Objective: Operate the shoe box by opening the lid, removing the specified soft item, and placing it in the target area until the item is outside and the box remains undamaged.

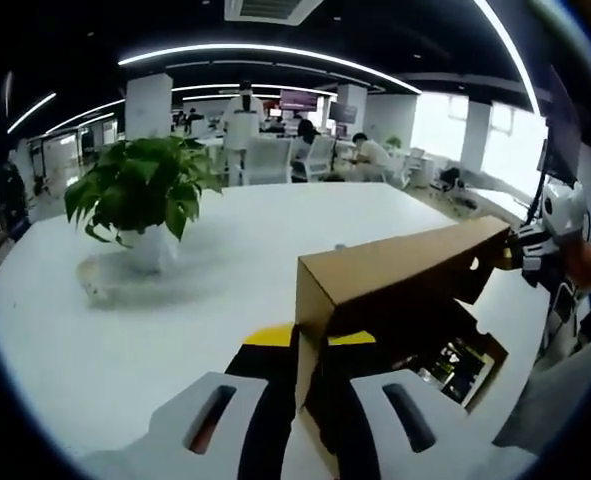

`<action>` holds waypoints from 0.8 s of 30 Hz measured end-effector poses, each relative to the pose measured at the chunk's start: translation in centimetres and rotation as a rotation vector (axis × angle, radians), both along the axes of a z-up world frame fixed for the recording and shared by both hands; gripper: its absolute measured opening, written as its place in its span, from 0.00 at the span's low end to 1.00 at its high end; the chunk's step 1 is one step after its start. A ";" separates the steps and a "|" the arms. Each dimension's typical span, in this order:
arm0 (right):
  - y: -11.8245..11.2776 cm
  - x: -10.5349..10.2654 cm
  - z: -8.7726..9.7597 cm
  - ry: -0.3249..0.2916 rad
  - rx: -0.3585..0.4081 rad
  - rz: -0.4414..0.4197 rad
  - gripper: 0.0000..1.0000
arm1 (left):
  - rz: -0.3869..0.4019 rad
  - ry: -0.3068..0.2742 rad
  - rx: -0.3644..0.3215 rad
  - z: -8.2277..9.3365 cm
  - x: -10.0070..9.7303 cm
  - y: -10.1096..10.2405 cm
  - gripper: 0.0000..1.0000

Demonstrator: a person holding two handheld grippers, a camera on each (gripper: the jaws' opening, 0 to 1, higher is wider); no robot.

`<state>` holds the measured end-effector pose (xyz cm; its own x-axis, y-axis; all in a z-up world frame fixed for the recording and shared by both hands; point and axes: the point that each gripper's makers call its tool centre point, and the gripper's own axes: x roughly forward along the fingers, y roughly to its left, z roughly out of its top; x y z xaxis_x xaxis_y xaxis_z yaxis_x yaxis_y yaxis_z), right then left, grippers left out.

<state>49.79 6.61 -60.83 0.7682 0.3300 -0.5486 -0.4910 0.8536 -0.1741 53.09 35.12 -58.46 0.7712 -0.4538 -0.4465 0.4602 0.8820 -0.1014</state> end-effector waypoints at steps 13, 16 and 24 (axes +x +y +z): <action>-0.3 1.7 -0.1 0.032 0.012 -0.016 0.00 | -0.002 -0.001 0.010 -0.2 2.0 -0.1 0.05; -0.3 2.1 -0.1 0.037 0.005 -0.014 0.00 | -0.004 0.001 0.012 -0.2 2.4 -0.2 0.05; -0.5 3.4 -0.4 0.056 -0.016 -0.004 0.00 | -0.019 0.010 0.043 -0.6 3.9 -0.4 0.04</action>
<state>53.15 6.11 -61.26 0.7375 0.3174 -0.5961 -0.4966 0.8531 -0.1602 56.97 34.73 -59.10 0.7580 -0.4485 -0.4735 0.4759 0.8768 -0.0687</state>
